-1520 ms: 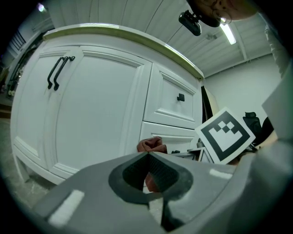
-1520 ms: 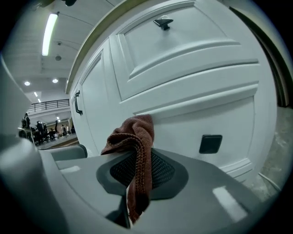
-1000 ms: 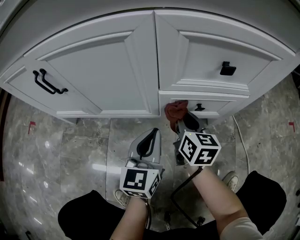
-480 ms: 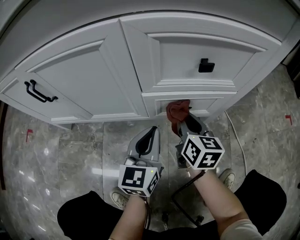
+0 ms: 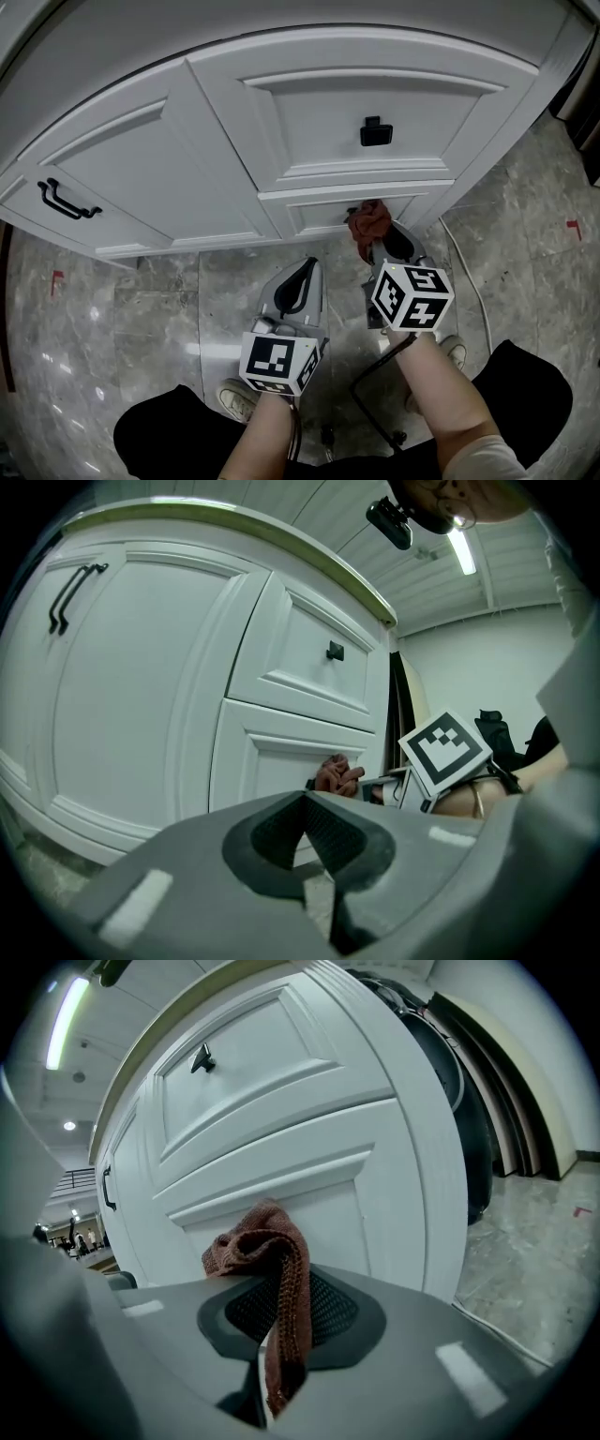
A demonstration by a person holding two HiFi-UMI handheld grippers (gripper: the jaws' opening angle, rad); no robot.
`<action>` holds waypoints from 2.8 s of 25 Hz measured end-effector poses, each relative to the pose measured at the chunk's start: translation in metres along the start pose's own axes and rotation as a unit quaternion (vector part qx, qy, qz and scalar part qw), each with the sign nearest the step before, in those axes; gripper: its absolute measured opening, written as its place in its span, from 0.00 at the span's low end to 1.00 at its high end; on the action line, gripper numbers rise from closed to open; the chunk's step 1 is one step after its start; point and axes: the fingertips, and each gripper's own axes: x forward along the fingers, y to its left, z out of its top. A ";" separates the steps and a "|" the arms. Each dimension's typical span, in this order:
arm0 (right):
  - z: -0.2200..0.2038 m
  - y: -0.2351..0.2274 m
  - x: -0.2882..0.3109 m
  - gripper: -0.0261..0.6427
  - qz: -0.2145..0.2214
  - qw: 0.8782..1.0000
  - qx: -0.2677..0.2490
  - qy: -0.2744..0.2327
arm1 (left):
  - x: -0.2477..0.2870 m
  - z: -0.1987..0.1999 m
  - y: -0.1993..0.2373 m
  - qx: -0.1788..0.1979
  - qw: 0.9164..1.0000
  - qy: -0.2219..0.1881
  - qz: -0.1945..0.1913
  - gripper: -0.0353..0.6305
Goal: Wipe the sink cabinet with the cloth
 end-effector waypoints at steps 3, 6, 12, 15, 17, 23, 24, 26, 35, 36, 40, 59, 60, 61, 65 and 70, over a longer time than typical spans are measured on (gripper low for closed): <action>0.000 -0.009 0.006 0.17 -0.007 1.000 0.013 -0.005 | 0.004 -0.002 0.000 0.000 1.000 0.002 0.000 0.05; 0.000 -0.012 0.008 0.17 -0.003 1.000 0.007 -0.005 | 0.007 -0.006 -0.003 0.003 1.000 0.007 -0.005 0.05; 0.003 -0.033 0.000 0.17 -0.021 1.000 0.012 -0.004 | 0.016 -0.007 -0.013 -0.003 1.000 0.009 -0.013 0.05; 0.009 -0.052 -0.007 0.17 -0.041 0.999 0.009 -0.008 | 0.021 -0.005 -0.022 -0.003 1.000 0.008 -0.020 0.05; 0.012 -0.058 -0.011 0.17 -0.043 0.999 0.000 -0.009 | 0.024 -0.006 -0.028 -0.002 1.000 0.010 -0.024 0.05; 0.018 -0.073 -0.024 0.17 -0.056 0.998 -0.004 -0.020 | 0.028 -0.007 -0.038 -0.005 1.000 0.009 -0.028 0.05; 0.019 -0.080 -0.028 0.17 -0.065 0.998 0.001 -0.022 | 0.029 -0.008 -0.040 -0.005 1.000 0.009 -0.029 0.05; 0.021 -0.097 -0.035 0.17 -0.086 0.996 0.014 -0.026 | 0.029 -0.011 -0.043 -0.006 0.999 0.011 -0.032 0.05; -0.018 -0.080 -0.028 0.17 -0.065 0.998 0.025 0.003 | 0.021 -0.025 -0.025 -0.011 1.000 0.023 -0.011 0.05; -0.028 -0.064 -0.022 0.17 -0.049 0.999 0.019 0.012 | 0.019 -0.025 -0.019 -0.014 1.000 0.022 -0.003 0.05; -0.062 0.006 0.001 0.17 0.024 0.999 -0.014 0.036 | 0.008 -0.026 0.011 -0.021 0.999 0.018 0.028 0.05; -0.086 0.110 0.065 0.17 0.100 0.994 0.002 0.036 | -0.028 -0.032 0.083 -0.049 0.994 0.013 0.098 0.05; -0.086 0.105 0.064 0.17 0.096 0.995 0.001 0.037 | -0.026 -0.033 0.080 -0.048 0.994 0.015 0.094 0.05; -0.086 0.100 0.064 0.17 0.091 0.995 0.003 0.037 | -0.024 -0.034 0.077 -0.048 0.995 0.016 0.091 0.05; -0.082 0.074 0.060 0.17 0.076 0.996 0.013 0.037 | -0.015 -0.035 0.068 -0.047 0.995 0.018 0.084 0.05; -0.075 0.044 0.050 0.17 0.060 0.998 0.011 0.032 | 0.001 -0.030 0.051 -0.051 0.996 0.013 0.072 0.05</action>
